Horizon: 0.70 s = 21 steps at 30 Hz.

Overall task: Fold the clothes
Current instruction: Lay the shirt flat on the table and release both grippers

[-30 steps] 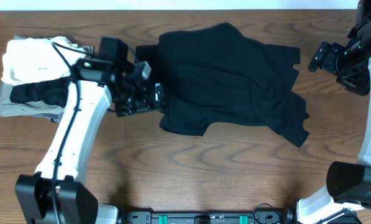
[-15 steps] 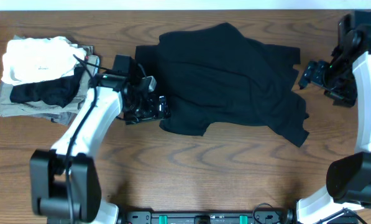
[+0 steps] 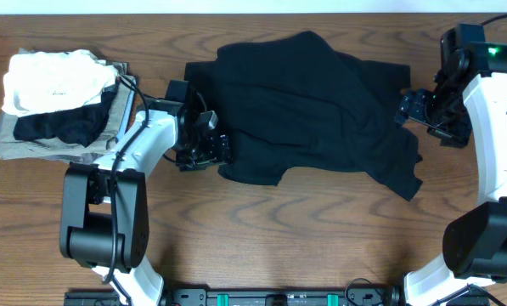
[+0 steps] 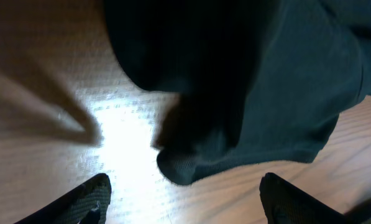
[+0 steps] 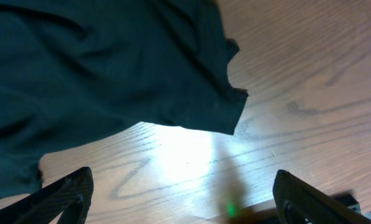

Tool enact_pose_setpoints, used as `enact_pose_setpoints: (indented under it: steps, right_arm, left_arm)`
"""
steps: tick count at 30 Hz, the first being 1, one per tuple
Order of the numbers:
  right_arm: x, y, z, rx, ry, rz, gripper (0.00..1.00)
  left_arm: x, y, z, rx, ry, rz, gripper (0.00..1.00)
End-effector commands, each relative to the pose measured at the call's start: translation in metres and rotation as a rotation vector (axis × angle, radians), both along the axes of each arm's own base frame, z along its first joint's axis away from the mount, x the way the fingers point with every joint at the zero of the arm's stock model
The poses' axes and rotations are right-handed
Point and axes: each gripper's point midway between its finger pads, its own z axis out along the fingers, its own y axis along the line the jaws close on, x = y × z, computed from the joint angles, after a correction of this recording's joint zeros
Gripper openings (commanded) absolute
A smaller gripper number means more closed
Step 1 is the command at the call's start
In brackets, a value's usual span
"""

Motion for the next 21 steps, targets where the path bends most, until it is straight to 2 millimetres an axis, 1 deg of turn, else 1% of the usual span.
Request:
enact_pose_setpoints:
  steps: [1, 5, 9, 12, 14, 16, 18, 20, 21]
  right_arm:
    - [0.001, 0.006, -0.002, -0.004, -0.001, 0.031, 0.9]
    - [0.002, 0.009, -0.001, -0.004, -0.004, 0.034, 0.9]
    - [0.0, 0.009, -0.002, -0.004, 0.003, 0.035, 0.89]
    - [0.0, 0.01, -0.002, -0.004, 0.004, 0.035, 0.89]
    - [0.0, 0.009, -0.002, -0.004, 0.005, 0.035, 0.88]
    - [0.0, 0.009, -0.002, -0.004, 0.006, 0.035, 0.87]
    - [0.0, 0.01, -0.002, -0.004, 0.005, 0.033, 0.79]
    - [0.0, 0.01, -0.002, -0.003, 0.003, 0.014, 0.78]
    - [0.001, 0.01, -0.002, -0.003, 0.0, 0.006, 0.77]
  left_arm:
    - [-0.002, -0.006, -0.009, 0.011, 0.011, -0.022, 0.78]
    - [-0.004, -0.017, -0.013, 0.019, 0.002, -0.058, 0.78]
    - [-0.003, -0.015, -0.019, 0.062, 0.003, -0.046, 0.75]
    - [-0.002, -0.015, -0.021, 0.063, 0.005, -0.046, 0.68]
    - [-0.001, -0.015, -0.022, 0.062, 0.001, -0.046, 0.58]
    - [0.0, -0.015, -0.023, 0.062, -0.001, -0.046, 0.45]
    - [0.0, -0.015, -0.023, 0.062, 0.0, -0.046, 0.34]
    - [-0.001, -0.015, -0.023, 0.063, 0.003, -0.046, 0.15]
    - [-0.002, -0.015, -0.023, 0.063, 0.007, -0.047, 0.06]
